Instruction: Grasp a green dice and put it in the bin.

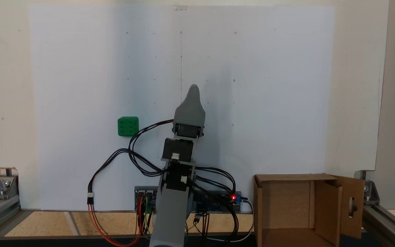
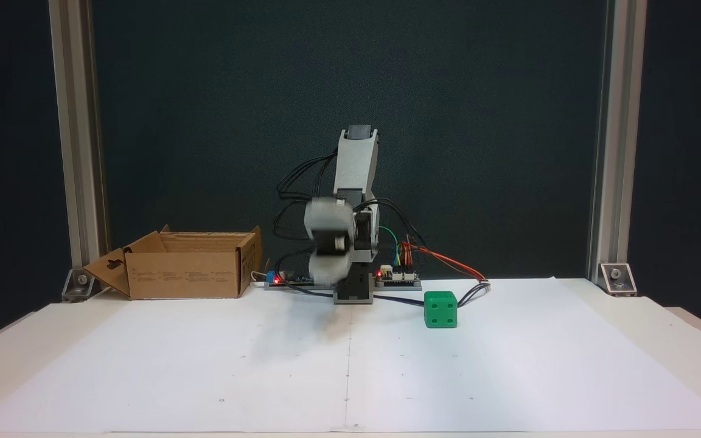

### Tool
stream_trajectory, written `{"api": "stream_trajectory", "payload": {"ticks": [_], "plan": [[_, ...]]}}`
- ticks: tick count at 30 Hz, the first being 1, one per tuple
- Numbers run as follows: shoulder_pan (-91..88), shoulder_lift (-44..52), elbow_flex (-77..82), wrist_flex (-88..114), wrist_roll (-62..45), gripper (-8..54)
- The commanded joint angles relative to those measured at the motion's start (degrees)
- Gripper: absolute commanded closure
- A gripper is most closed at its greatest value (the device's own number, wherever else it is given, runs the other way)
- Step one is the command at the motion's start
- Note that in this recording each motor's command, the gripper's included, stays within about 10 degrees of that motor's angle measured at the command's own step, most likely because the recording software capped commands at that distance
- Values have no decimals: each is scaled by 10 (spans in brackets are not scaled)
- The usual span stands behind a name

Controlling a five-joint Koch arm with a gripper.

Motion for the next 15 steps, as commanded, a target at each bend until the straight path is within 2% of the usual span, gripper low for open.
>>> {"api": "stream_trajectory", "payload": {"ticks": [1,7,10,15], "plan": [[-2,62,-77,88,7,13],[-45,62,-243,321,35,15],[-91,62,-271,434,71,26],[-152,59,-364,674,191,28]]}}
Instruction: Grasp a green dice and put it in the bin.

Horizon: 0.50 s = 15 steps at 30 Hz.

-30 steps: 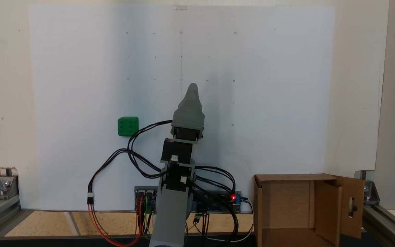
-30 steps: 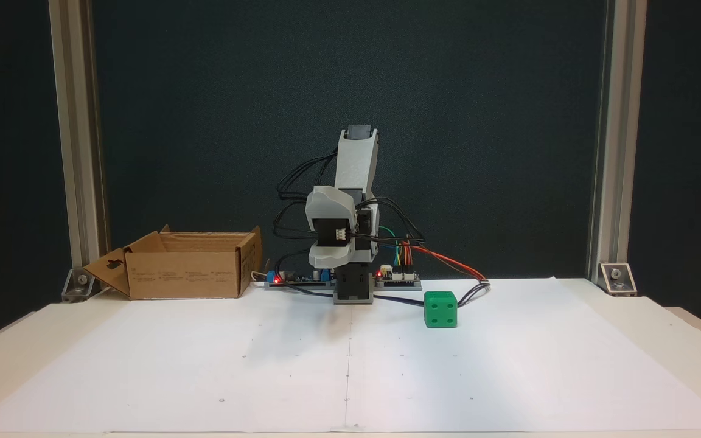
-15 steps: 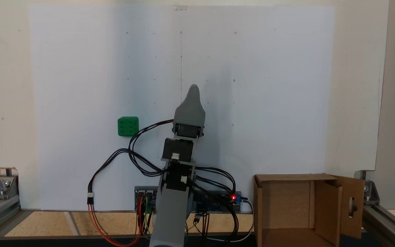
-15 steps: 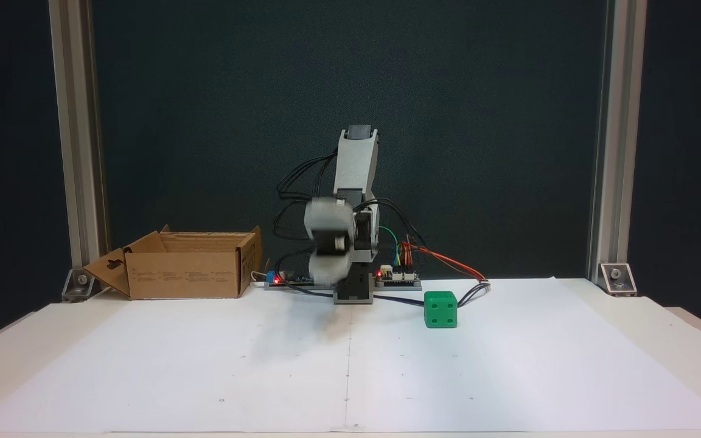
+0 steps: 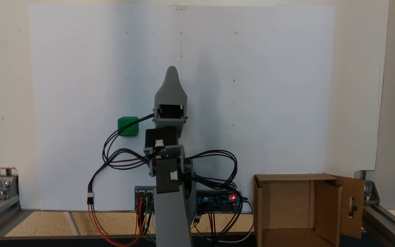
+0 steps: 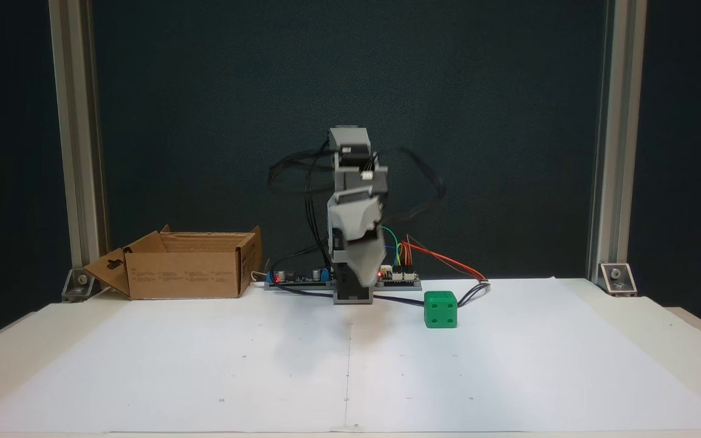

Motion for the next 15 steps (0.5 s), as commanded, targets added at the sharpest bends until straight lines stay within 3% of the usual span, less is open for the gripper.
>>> {"api": "stream_trajectory", "payload": {"ticks": [1,5,10,15], "plan": [[-10,57,-39,22,53,31],[-80,54,-117,203,136,31],[-131,53,-167,379,164,29],[-142,-10,-263,552,186,29]]}}
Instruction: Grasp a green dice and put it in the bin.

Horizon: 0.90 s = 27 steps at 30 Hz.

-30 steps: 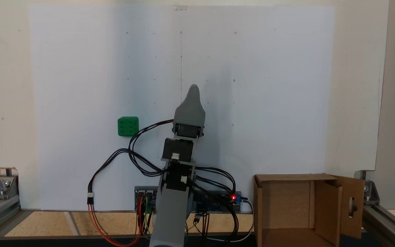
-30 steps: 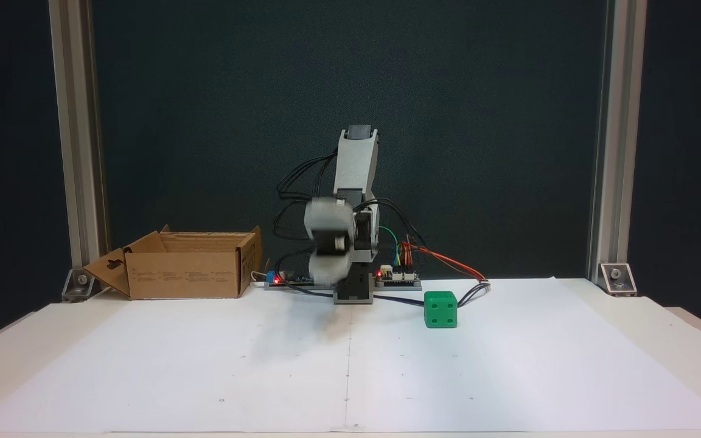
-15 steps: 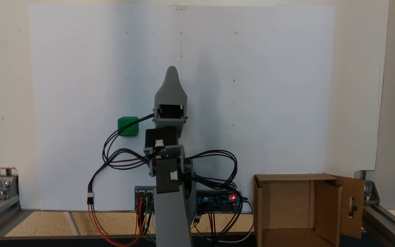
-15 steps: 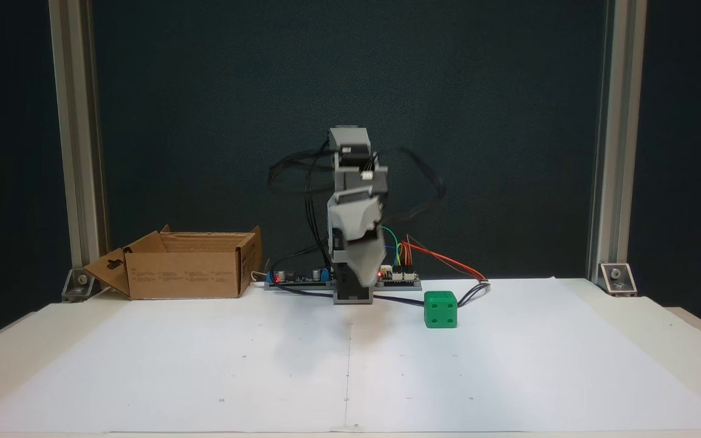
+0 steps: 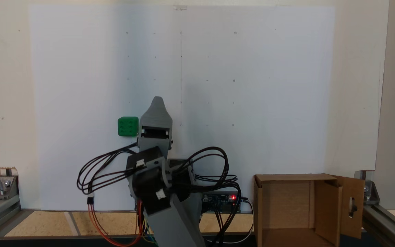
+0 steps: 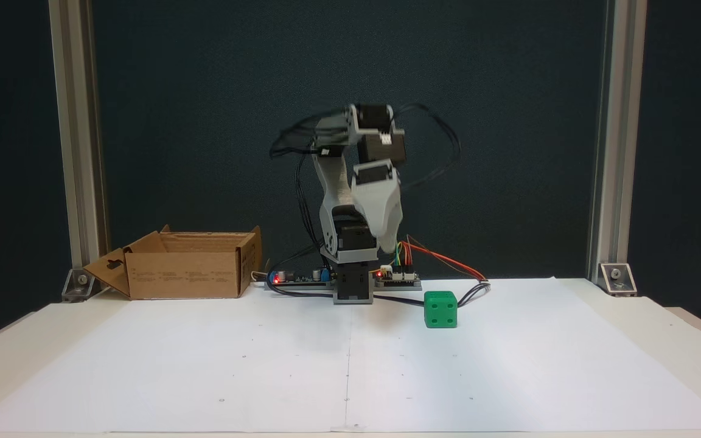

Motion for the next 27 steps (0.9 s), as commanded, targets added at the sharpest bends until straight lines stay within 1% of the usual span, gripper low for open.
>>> {"api": "stream_trajectory", "payload": {"ticks": [1,4,8,10,15,20,27], "plan": [[-7,-19,-77,91,53,29],[-22,-51,-136,189,71,29],[-29,-106,-206,239,94,29],[-40,-145,-227,242,98,19],[-67,-166,-271,228,127,20],[-116,-176,-275,192,150,21],[-163,-220,-276,179,176,21]]}}
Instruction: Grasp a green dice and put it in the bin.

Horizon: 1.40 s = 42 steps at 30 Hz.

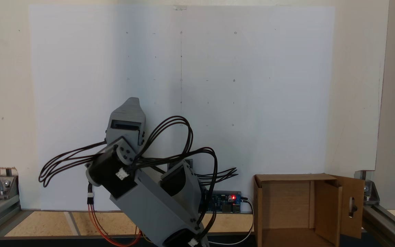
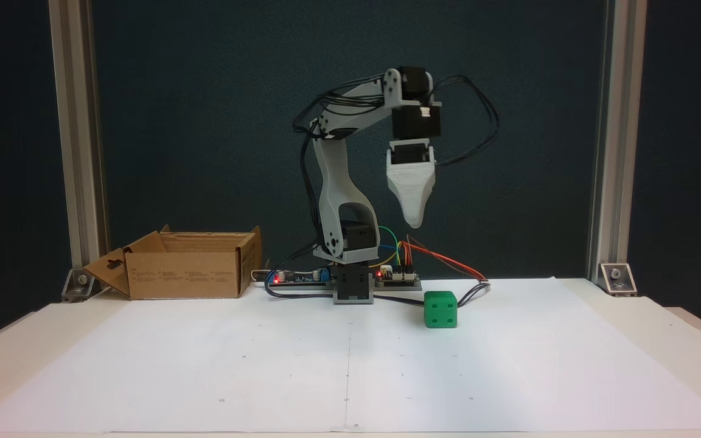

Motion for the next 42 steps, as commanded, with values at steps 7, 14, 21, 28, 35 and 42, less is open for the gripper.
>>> {"api": "stream_trajectory", "payload": {"ticks": [7,14,21,28,35,42], "plan": [[-74,-3,-30,-28,54,21],[-85,2,-17,-18,83,19],[-85,52,20,-33,88,21],[-99,94,84,-50,113,25],[-121,98,106,-80,131,20],[-136,84,118,-93,174,19]]}}
